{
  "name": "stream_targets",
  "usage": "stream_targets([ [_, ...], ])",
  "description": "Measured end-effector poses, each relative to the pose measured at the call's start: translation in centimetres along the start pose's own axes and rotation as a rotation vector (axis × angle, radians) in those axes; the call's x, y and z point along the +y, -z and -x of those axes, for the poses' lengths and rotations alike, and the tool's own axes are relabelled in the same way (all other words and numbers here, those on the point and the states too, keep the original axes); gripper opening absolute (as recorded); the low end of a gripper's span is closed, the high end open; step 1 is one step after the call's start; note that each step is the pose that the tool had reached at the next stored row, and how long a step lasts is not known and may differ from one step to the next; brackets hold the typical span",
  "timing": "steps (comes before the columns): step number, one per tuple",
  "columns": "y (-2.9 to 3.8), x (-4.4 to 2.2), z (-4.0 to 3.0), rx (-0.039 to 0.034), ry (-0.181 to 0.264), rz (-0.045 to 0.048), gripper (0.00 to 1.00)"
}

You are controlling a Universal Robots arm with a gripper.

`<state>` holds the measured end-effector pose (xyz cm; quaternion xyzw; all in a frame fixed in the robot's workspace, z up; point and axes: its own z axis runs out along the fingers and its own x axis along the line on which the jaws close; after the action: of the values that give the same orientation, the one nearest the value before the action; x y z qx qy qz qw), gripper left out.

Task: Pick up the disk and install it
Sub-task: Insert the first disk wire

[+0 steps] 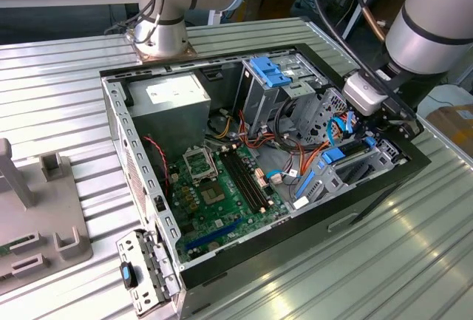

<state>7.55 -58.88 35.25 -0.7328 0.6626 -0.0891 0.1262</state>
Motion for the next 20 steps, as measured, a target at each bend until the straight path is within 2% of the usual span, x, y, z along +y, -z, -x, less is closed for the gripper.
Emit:
stream_targets([
  [1, 0.00, 0.02, 0.00, 0.0002, 0.000, -0.0027, 0.16],
  [4, -0.01, 0.03, 0.00, 0.0011, 0.000, -0.0027, 0.16],
  [5, 0.02, 0.06, 0.01, 0.0116, 0.004, -0.0032, 0.16],
  [7, 0.01, 0.06, 0.00, 0.0138, 0.005, -0.0042, 0.16],
  [9, -0.19, 0.21, 0.01, 0.0147, 0.005, -0.0141, 0.16],
  [10, -0.18, 0.25, 0.01, 0.0160, 0.006, -0.0153, 0.16],
  [12, -0.09, 0.59, 0.05, 0.0336, 0.011, -0.0169, 0.16],
  [13, -0.06, 0.69, 0.06, 0.0400, 0.013, -0.0171, 0.16],
  [16, -0.04, 0.85, 0.07, 0.0525, 0.018, -0.0177, 0.16],
  [20, -0.17, 0.96, 0.08, 0.0547, 0.018, -0.0181, 0.16],
])
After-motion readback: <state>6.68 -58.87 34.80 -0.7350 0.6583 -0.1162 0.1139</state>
